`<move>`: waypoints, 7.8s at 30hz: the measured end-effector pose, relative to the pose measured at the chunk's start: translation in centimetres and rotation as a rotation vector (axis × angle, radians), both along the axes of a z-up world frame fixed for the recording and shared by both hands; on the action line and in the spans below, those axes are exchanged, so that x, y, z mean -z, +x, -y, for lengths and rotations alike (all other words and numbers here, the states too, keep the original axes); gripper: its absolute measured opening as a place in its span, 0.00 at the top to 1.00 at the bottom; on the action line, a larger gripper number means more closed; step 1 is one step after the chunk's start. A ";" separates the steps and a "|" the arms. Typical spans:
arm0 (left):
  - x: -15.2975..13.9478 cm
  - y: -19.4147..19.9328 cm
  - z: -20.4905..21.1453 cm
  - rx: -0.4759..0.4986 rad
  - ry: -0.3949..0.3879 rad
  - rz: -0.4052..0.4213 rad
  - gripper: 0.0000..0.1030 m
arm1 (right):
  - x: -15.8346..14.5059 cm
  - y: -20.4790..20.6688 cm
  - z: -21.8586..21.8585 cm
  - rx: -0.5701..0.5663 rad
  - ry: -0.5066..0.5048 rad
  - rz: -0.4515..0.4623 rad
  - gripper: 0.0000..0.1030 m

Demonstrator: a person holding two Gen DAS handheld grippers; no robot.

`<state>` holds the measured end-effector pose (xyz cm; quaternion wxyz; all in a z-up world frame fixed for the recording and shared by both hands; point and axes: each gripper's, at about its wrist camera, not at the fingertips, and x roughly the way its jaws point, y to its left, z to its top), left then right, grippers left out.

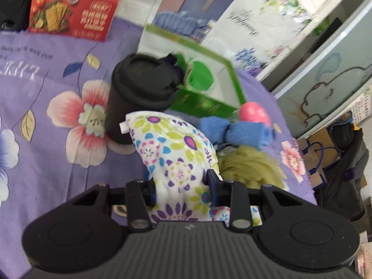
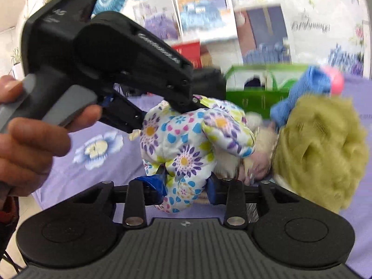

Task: Organize soft objects
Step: 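Lower the floral mitt into the box beside the green mitt, release, then grasp the olive mesh bath sponge with both tools and lift it, then carry the sponge over the box and release it inside, then move the right tool to the dark green tissue pack and grasp it, then grasp the white fluffy towel roll with the left tool while the right tool holds the tissue pack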

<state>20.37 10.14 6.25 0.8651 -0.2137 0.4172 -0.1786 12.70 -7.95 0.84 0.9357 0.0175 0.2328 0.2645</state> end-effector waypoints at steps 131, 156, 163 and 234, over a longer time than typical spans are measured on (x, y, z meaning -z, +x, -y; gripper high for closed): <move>-11.3 7.2 16.0 0.317 0.124 0.278 0.48 | -12.4 9.1 10.5 0.282 -0.086 0.359 0.61; -3.8 -0.5 9.5 0.280 0.161 0.183 0.26 | -3.2 2.3 16.4 0.356 0.267 -0.064 0.55; 1.2 -2.9 5.7 0.170 0.336 0.071 0.26 | -0.5 1.3 14.9 0.342 0.143 -0.172 0.55; 7.9 7.6 0.8 0.112 0.442 -0.081 0.19 | 3.5 4.4 7.6 -0.051 -0.215 -0.234 0.48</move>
